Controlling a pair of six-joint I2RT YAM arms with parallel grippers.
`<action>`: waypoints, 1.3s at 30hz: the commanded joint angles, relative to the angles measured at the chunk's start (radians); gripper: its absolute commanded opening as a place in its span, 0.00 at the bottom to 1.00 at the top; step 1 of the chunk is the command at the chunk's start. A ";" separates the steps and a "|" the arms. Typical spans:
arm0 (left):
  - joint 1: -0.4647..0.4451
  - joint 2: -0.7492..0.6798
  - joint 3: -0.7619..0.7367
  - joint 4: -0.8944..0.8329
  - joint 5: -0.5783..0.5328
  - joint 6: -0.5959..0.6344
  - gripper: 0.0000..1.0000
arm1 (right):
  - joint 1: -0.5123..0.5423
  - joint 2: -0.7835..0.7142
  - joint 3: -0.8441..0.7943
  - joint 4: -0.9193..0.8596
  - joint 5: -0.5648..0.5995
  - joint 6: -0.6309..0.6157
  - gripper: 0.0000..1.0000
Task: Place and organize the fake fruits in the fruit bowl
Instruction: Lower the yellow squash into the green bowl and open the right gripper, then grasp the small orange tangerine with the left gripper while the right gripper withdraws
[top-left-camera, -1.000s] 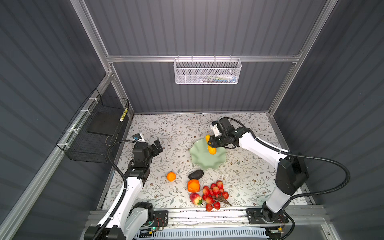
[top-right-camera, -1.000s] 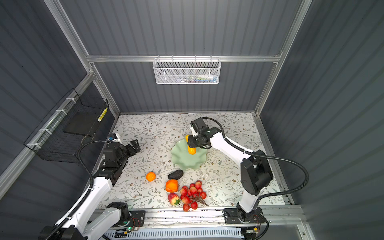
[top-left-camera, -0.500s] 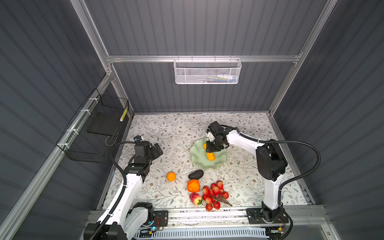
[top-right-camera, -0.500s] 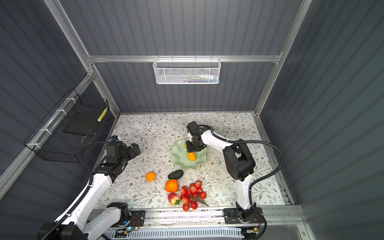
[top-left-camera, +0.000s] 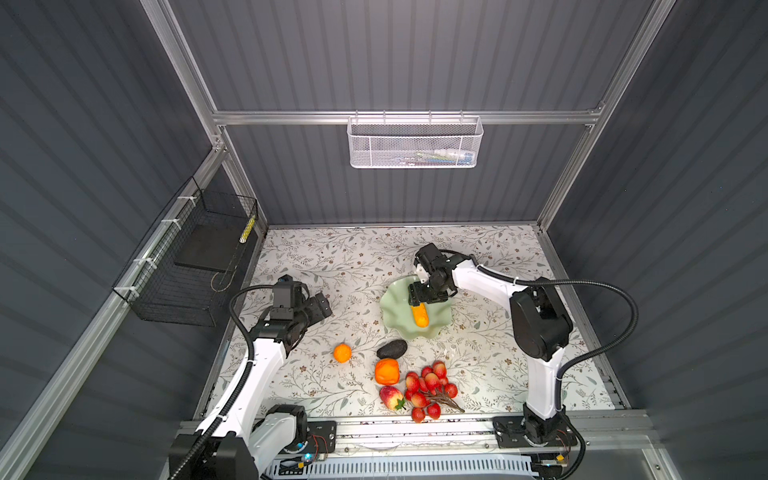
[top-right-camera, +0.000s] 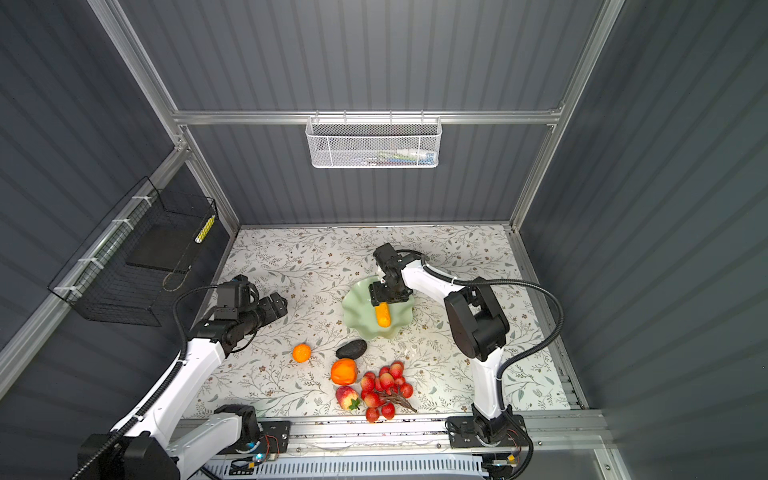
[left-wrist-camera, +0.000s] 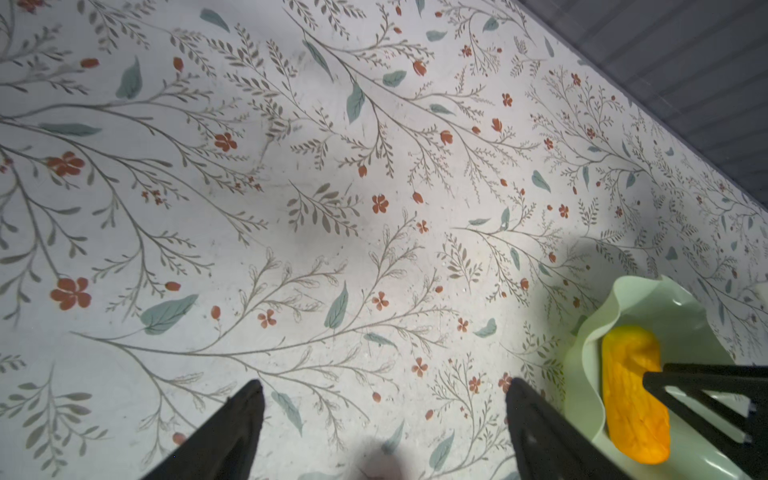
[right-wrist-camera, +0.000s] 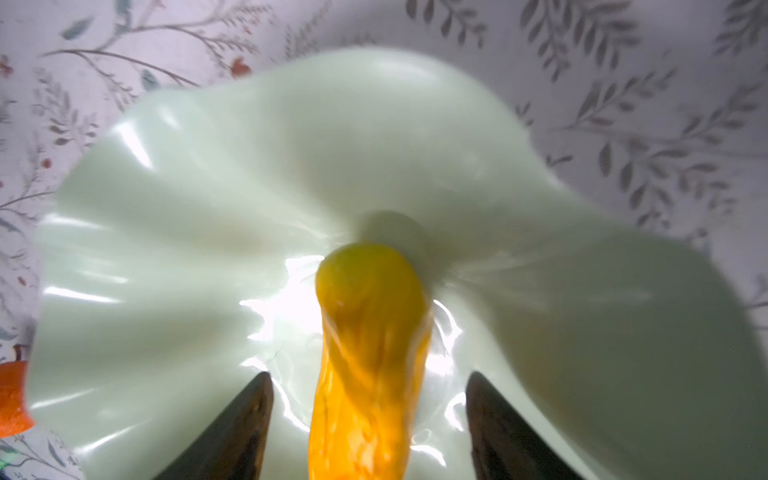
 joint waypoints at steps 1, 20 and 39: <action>-0.010 0.003 -0.003 -0.040 0.091 -0.037 0.90 | -0.016 -0.157 -0.037 0.084 0.028 0.023 0.82; -0.258 0.063 -0.112 -0.093 0.004 -0.141 0.87 | -0.107 -0.498 -0.357 0.371 0.046 0.118 0.99; -0.380 0.212 -0.139 -0.011 -0.012 -0.179 0.58 | -0.150 -0.510 -0.420 0.408 0.017 0.159 0.99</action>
